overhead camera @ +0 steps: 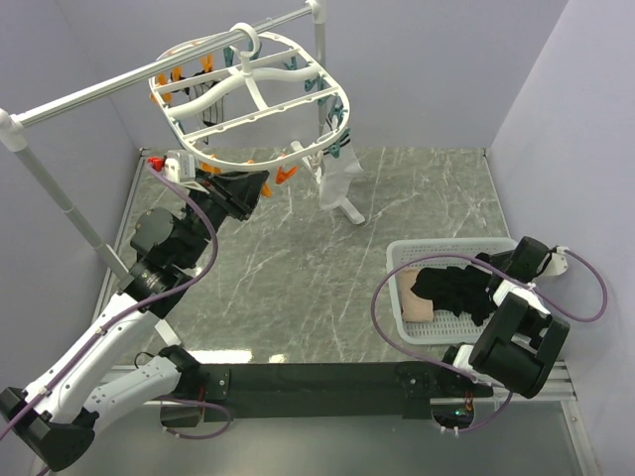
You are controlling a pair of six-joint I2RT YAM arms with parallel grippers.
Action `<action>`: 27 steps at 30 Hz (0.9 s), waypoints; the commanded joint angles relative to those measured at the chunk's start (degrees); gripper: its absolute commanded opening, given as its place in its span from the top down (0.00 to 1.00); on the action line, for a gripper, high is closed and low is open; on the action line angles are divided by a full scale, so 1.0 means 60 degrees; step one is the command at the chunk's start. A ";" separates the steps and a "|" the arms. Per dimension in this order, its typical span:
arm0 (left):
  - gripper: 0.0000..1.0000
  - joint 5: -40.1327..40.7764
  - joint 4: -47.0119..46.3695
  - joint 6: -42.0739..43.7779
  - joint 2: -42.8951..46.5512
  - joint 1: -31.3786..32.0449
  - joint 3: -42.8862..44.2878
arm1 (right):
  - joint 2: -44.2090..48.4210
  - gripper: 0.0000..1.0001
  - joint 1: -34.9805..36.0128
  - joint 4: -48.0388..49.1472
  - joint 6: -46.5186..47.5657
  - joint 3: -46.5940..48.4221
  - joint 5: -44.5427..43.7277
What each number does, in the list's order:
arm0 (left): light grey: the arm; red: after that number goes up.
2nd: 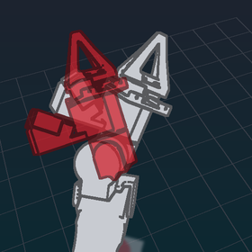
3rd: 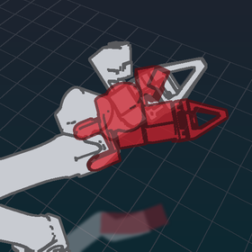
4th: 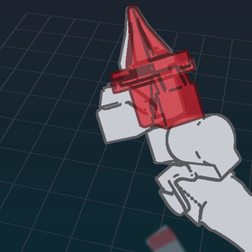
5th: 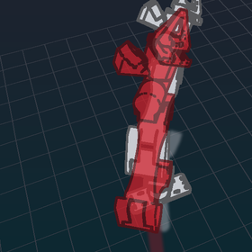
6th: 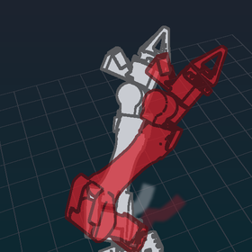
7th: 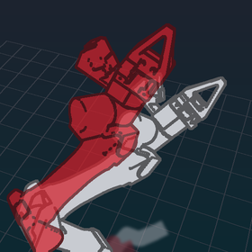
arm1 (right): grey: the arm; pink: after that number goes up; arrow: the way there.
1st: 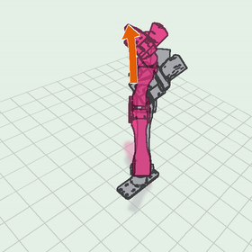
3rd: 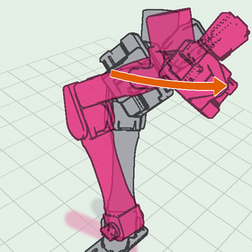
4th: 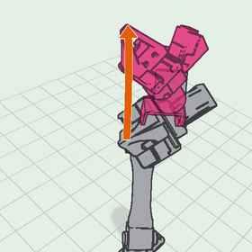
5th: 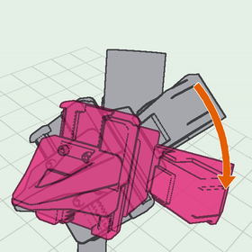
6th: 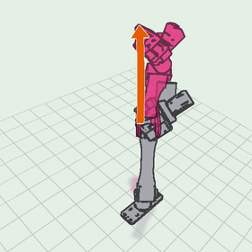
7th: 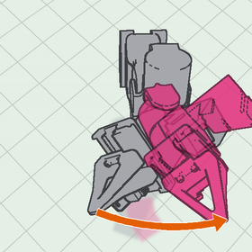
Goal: Clip the socks to the hanger
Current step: Pick up the sock from the bin.
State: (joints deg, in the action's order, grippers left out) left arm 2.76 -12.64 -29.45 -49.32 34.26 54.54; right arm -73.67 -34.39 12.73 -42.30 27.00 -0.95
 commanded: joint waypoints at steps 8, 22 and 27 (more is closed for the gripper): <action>0.80 -0.0139 -0.0441 0.0016 0.0193 -0.0056 -0.0038 | -0.0436 0.67 -0.0054 0.0866 -0.0171 0.0187 -0.0281; 0.80 -0.0051 -0.0383 0.0045 0.0207 -0.0070 -0.0053 | 0.0732 1.00 -0.0040 0.0458 0.0428 0.0290 0.0129; 0.80 -0.0080 -0.0368 -0.0013 0.0207 -0.0085 -0.0053 | 0.2897 1.00 0.0033 -0.0158 0.1220 -0.0018 0.0627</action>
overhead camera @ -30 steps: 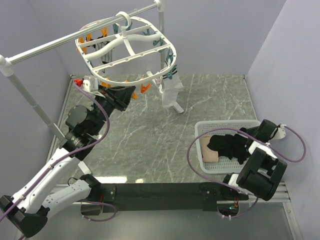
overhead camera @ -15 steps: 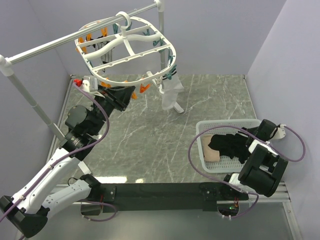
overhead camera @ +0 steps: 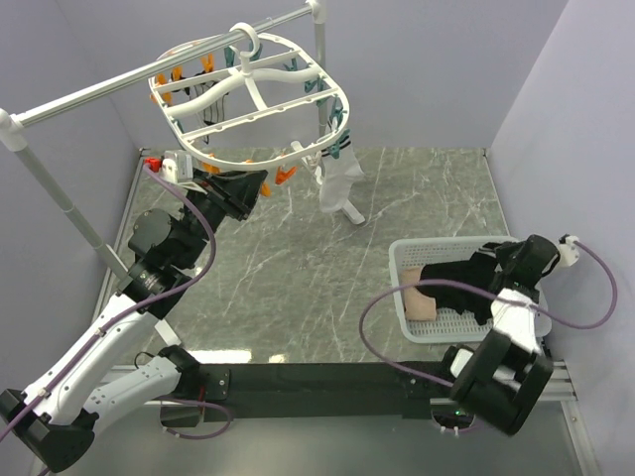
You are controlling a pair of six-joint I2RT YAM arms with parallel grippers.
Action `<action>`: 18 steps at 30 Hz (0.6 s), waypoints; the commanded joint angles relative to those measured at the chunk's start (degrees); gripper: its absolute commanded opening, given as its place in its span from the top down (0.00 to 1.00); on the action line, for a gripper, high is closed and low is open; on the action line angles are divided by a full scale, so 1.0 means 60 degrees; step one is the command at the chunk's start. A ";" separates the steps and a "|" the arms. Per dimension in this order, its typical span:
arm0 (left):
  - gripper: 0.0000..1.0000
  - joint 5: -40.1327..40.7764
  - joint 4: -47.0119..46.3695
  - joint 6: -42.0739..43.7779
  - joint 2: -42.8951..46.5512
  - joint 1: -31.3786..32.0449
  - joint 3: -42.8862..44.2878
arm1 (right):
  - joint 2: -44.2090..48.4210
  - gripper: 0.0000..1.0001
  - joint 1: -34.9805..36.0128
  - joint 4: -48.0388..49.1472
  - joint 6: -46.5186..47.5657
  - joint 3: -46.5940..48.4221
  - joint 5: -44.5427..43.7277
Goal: Clip the socks to the hanger
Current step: Pick up the sock from the bin.
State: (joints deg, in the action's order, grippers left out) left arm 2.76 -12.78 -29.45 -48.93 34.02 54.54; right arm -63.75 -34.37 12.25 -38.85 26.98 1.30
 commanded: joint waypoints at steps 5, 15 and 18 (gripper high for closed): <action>0.80 -0.0197 -0.0332 -0.0028 0.0156 -0.0060 -0.0023 | 0.2551 1.00 0.0439 -0.0284 0.0922 -0.0351 0.0807; 0.80 -0.0373 -0.0317 -0.0013 0.0127 -0.0060 0.0064 | 0.2833 1.00 0.3675 -0.1659 0.2944 0.2206 0.1028; 0.80 -0.0387 -0.0288 0.0089 0.0098 -0.0074 0.0109 | 0.2336 1.00 0.4467 -0.2596 0.3208 0.3407 0.1335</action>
State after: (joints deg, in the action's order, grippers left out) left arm 1.63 -12.78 -29.58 -48.93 33.93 54.54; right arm -47.97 -10.81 0.14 -23.86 38.87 7.05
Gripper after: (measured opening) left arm 0.297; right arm 0.009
